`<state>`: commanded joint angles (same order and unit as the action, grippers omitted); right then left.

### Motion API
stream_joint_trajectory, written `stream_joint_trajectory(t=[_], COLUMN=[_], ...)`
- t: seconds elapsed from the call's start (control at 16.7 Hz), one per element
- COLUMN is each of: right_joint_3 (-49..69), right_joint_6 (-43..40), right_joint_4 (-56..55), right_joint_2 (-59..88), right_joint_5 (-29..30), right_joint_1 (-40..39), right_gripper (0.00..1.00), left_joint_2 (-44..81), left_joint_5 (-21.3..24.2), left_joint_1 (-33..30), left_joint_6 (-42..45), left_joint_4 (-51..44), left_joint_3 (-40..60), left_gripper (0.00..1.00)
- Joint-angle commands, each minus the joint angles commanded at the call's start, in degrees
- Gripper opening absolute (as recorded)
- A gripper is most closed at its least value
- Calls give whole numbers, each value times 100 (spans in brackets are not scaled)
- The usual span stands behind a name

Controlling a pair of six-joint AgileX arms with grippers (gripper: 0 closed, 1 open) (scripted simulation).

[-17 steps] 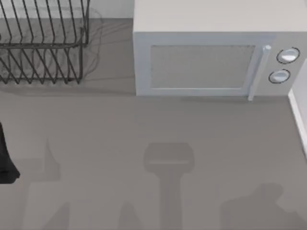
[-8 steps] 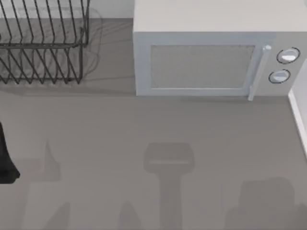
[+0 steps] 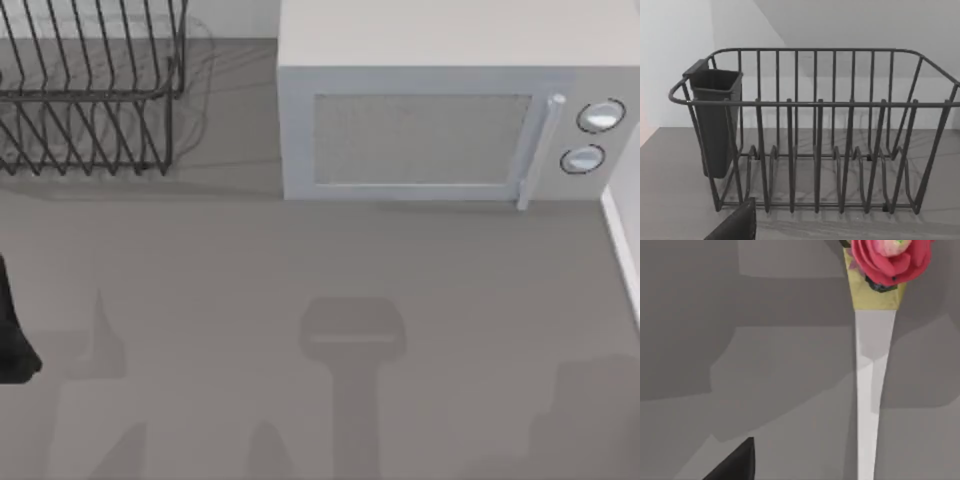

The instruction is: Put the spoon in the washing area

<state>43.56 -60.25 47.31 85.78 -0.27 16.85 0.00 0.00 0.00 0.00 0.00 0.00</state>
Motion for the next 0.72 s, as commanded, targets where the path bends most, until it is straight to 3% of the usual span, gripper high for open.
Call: stream_joint_trajectory(t=[0.3,0.6,0.72], right_joint_3=[-676,-745,-745], right_joint_6=[14,14,14], right_joint_4=[-1283,-1396,-1396], right_joint_2=[617,682,682], right_joint_5=[0,0,0], right_joint_1=[-8,-8,-8], right_gripper=[100,100,85], left_joint_2=[0,0,0], left_joint_5=[0,0,0], left_joint_1=[0,0,0], left_joint_6=[0,0,0], left_joint_4=[0,0,0], left_joint_3=[0,0,0], left_gripper=[100,100,100])
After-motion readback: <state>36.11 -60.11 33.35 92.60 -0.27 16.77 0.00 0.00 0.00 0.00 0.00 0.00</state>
